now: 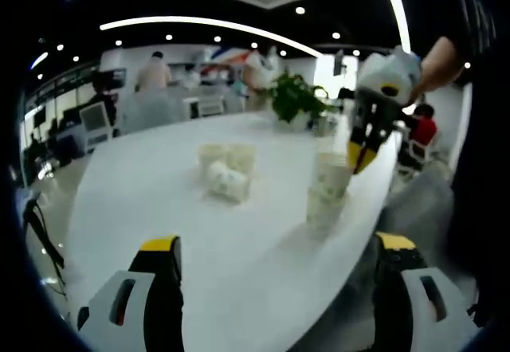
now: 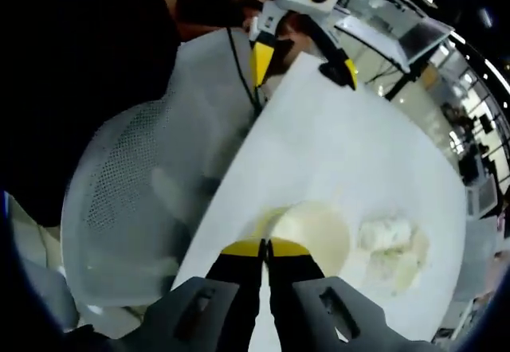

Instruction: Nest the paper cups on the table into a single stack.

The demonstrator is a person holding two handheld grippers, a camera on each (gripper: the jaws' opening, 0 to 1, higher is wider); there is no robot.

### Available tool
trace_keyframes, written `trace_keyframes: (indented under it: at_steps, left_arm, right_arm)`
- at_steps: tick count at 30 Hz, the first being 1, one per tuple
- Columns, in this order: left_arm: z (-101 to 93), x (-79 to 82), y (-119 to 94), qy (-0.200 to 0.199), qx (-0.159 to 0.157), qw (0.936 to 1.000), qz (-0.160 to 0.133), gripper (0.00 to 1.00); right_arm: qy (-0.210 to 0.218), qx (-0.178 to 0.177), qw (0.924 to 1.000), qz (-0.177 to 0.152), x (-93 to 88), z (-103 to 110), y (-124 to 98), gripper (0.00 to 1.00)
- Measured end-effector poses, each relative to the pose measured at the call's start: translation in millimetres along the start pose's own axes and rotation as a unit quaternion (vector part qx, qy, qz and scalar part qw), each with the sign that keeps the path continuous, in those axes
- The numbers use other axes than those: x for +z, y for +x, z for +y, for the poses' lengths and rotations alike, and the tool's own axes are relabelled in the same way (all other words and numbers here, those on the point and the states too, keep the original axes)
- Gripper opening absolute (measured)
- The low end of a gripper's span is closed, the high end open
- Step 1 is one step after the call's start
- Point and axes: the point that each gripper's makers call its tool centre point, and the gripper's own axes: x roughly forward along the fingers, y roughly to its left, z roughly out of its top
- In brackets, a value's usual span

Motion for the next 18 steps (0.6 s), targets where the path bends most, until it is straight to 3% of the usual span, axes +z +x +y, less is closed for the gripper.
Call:
trace_keyframes:
  at_steps: [18]
  left_arm:
    - [0.2, -7.5, -4.4, -0.011, 0.008, 0.9999, 0.007, 0.99]
  right_arm:
    - [-0.009, 0.010, 0.9998, 0.014, -17.9, 3.1, 30.0, 0.03]
